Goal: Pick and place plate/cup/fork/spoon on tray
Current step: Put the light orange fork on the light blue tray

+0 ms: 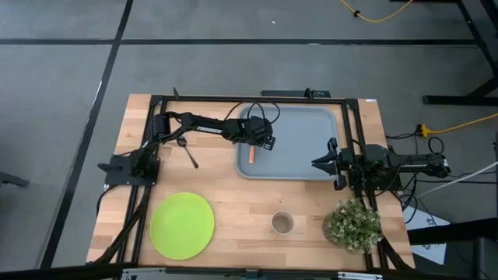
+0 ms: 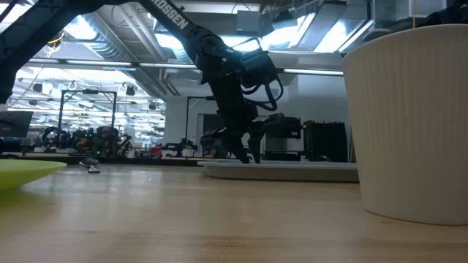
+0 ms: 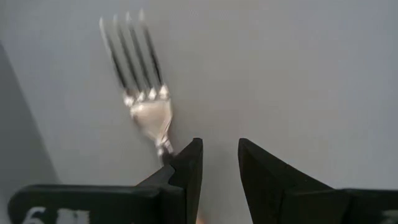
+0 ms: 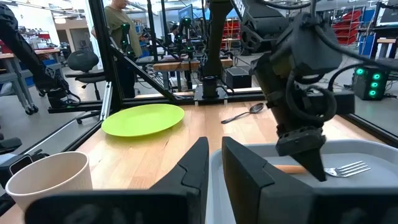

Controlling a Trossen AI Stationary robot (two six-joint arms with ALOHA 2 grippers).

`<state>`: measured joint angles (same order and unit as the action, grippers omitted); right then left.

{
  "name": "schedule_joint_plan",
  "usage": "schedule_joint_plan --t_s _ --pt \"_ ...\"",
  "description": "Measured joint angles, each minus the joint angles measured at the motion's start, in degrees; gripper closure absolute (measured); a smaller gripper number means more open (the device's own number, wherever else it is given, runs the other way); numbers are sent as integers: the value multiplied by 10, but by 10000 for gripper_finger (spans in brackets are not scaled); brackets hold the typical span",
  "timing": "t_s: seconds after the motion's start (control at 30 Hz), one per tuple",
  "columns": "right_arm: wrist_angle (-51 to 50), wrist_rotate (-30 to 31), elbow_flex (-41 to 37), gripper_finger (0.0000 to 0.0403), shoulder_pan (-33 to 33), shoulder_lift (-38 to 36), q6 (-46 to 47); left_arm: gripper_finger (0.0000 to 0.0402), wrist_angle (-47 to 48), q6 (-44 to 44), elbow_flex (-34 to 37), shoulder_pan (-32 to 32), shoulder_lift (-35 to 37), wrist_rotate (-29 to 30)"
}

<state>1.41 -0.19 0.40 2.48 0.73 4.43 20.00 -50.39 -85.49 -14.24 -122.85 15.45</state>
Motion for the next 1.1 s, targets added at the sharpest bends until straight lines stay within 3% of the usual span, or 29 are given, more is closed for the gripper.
schedule_joint_plan --t_s 0.9,1.1 --pt "0 -1 0 351 0 0 1 305 38 -5 0 0 0 45" --pt "0 -1 0 351 0 0 1 305 27 -18 0 9 0 -4"
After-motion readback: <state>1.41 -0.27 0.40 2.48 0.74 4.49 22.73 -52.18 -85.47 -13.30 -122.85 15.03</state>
